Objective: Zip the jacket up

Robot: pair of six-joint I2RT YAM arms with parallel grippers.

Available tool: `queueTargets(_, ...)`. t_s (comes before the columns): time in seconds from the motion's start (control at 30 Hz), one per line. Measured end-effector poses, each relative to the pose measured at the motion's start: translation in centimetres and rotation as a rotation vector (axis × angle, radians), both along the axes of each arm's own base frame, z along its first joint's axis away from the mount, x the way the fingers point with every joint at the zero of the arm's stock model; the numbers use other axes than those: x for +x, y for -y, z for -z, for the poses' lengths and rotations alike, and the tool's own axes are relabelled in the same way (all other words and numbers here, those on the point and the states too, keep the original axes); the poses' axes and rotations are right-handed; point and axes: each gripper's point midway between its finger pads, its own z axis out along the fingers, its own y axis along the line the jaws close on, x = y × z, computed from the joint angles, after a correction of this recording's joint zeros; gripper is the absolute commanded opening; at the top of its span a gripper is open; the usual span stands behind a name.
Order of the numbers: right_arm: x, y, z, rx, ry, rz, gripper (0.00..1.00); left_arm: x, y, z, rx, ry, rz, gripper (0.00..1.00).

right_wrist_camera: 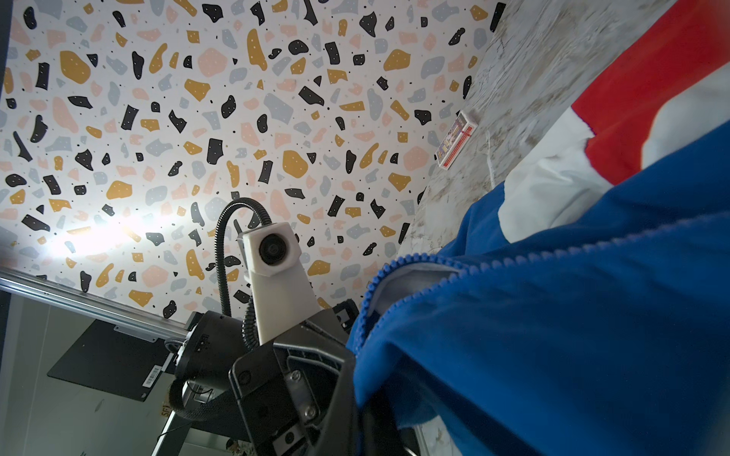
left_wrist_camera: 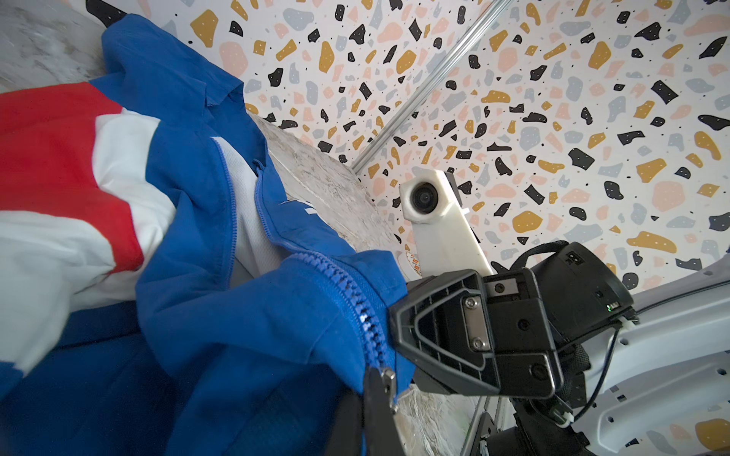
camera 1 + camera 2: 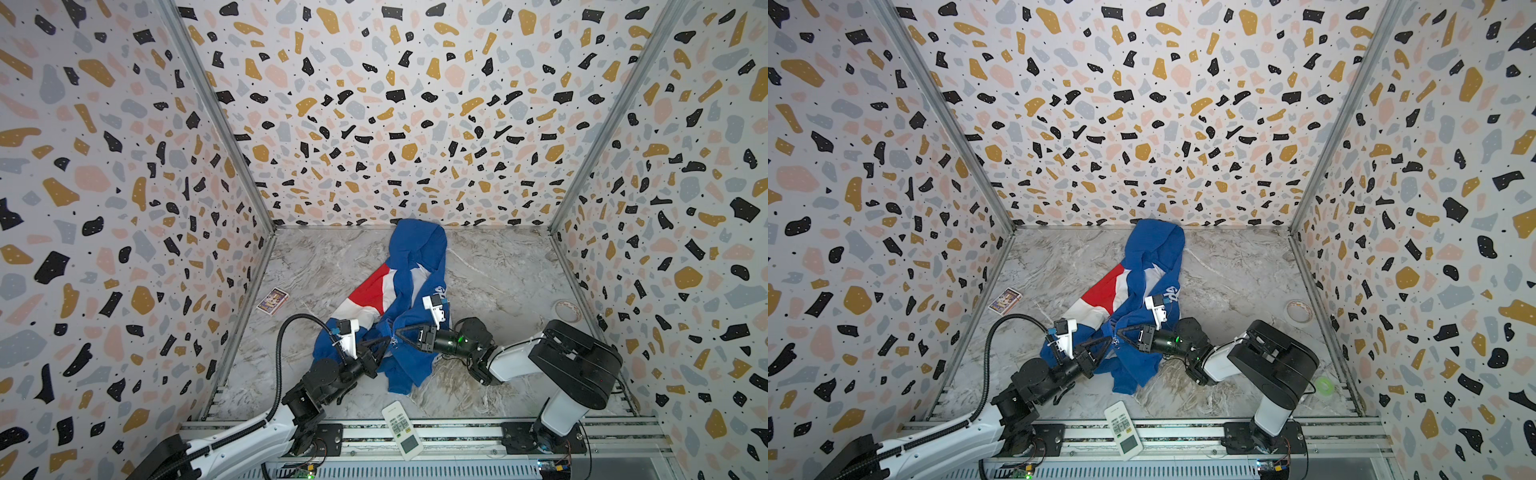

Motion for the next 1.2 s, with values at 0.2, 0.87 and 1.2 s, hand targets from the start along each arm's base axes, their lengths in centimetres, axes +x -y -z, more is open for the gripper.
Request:
queueTargets(0.2,0.22,-0.12,-0.13,0.002,-0.008,0.006,0.00,0.12,0.05,0.27,0.009,-0.004,-0.003,0.00)
queueTargets(0.87,0.50,-0.50,0.60,0.016,-0.057,0.025,0.00,0.21,0.11,0.16,-0.008,-0.013,-0.005,0.09)
queueTargets(1.2,0.45,-0.59,0.18,0.034,-0.056,0.030,0.00,0.04,0.25,0.09,-0.019,-0.021,0.006,0.20)
